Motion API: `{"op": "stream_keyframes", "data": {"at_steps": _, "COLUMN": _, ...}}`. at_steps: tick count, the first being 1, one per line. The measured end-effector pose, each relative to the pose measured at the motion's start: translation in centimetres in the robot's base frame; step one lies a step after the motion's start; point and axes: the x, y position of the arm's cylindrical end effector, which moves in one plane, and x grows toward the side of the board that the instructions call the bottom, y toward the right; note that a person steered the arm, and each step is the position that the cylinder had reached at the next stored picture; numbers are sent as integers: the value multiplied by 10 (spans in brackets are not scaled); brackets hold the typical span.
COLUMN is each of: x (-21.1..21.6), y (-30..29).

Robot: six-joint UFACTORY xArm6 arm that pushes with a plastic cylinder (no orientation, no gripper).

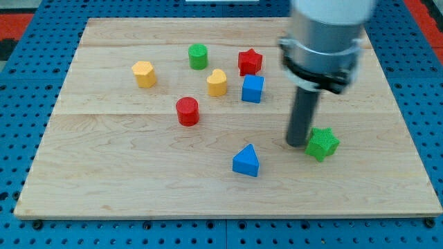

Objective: Slide the blue triangle to the center left

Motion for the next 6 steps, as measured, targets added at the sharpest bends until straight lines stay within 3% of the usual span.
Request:
{"op": "stream_keyframes", "data": {"at_steps": 1, "x": 37, "y": -54}}
{"op": "stream_keyframes", "data": {"at_steps": 3, "x": 5, "y": -169}}
{"op": "stream_keyframes", "data": {"at_steps": 4, "x": 16, "y": -212}}
{"op": "stream_keyframes", "data": {"at_steps": 6, "x": -58, "y": -265}}
